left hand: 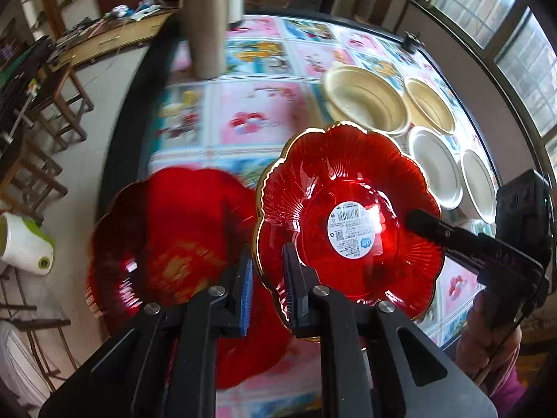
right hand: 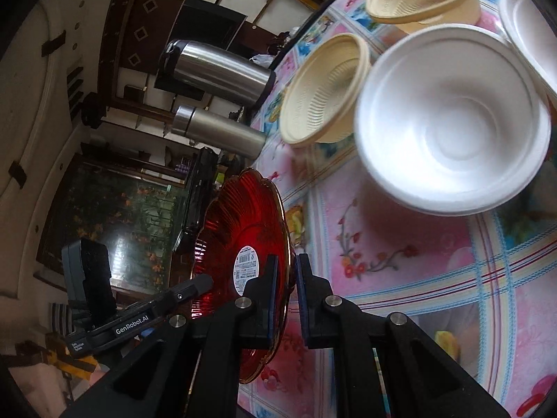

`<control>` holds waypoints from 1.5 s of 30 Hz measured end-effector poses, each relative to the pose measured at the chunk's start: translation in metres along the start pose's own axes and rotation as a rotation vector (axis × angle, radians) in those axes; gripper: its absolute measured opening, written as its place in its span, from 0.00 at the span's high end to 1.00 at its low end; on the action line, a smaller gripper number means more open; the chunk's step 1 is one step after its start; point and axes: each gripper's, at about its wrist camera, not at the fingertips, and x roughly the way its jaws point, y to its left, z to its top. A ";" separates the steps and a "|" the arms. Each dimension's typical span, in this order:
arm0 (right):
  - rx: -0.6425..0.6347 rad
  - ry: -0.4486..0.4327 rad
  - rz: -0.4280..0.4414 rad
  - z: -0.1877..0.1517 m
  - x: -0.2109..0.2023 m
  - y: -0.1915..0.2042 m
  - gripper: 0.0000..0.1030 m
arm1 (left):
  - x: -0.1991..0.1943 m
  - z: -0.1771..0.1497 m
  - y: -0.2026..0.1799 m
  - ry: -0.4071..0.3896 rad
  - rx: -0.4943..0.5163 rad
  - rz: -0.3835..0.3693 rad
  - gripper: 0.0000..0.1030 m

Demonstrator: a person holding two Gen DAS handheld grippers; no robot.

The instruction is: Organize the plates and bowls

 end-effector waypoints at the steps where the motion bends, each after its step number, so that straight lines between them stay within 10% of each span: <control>1: -0.016 0.006 0.002 -0.003 0.003 0.008 0.89 | -0.004 -0.005 0.010 -0.006 -0.017 0.010 0.87; 12: -0.180 0.166 -0.031 -0.039 0.095 0.087 0.87 | 0.008 -0.046 0.098 0.050 -0.184 0.114 0.83; 28: -0.410 0.152 -0.255 -0.060 0.148 0.107 0.85 | 0.023 -0.052 0.083 0.040 -0.068 0.327 0.80; 32: -0.509 0.139 -0.292 -0.067 0.148 0.118 0.65 | 0.006 -0.057 0.080 -0.001 -0.074 0.372 0.80; 41: -0.708 -0.121 -0.262 -0.066 0.070 0.142 0.45 | -0.032 -0.074 0.042 -0.150 -0.111 0.232 0.79; 45: -0.703 -0.185 -0.247 -0.063 0.030 0.123 0.41 | -0.024 -0.079 -0.014 -0.183 -0.060 0.083 0.48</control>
